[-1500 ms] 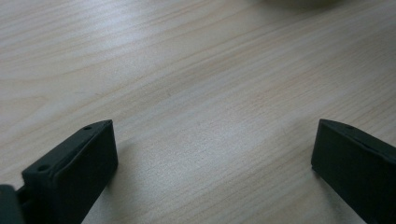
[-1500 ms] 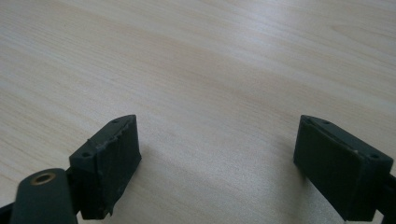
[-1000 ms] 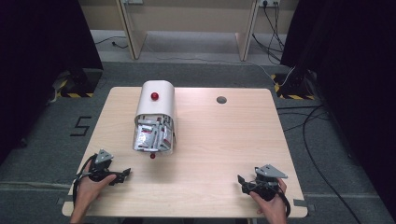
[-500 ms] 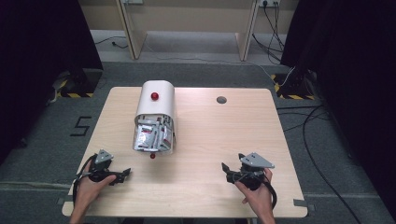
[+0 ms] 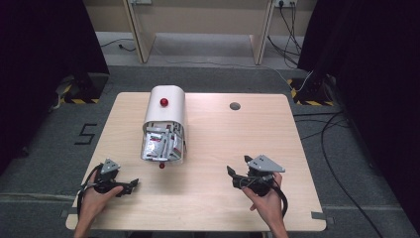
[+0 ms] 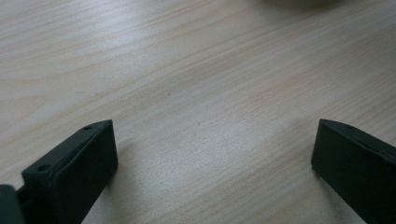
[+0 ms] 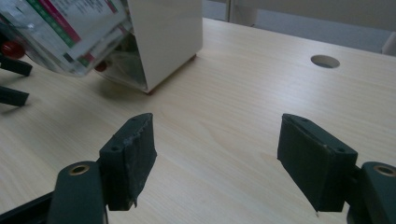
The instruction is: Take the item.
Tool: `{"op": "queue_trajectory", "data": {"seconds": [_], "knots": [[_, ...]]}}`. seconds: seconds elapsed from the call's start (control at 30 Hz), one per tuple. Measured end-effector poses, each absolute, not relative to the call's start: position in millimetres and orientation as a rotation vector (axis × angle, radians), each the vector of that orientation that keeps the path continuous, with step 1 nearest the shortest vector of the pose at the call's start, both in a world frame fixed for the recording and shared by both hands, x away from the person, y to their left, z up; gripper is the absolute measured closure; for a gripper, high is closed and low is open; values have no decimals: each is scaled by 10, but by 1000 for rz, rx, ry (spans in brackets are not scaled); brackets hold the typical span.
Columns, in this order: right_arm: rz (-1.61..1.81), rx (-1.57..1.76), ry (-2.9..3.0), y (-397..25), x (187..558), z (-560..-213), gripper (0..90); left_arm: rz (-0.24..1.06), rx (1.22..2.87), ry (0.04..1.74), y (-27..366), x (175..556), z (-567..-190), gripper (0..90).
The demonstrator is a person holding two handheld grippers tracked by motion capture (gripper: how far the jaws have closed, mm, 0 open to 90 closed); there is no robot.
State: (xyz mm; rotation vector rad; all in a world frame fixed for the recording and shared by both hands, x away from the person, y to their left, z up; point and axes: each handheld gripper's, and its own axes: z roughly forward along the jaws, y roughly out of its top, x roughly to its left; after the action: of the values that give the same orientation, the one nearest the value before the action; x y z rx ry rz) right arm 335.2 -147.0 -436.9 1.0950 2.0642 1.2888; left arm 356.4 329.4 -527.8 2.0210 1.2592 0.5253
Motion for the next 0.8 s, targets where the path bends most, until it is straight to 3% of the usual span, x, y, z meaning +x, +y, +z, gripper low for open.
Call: {"op": "queue_trajectory", "data": {"seconds": [0.8], "knots": [[1400, 885, 2090, -744, 3382, -3945, 337, 526, 2018, 1261, 3292, 3564, -5278, 0]]}}
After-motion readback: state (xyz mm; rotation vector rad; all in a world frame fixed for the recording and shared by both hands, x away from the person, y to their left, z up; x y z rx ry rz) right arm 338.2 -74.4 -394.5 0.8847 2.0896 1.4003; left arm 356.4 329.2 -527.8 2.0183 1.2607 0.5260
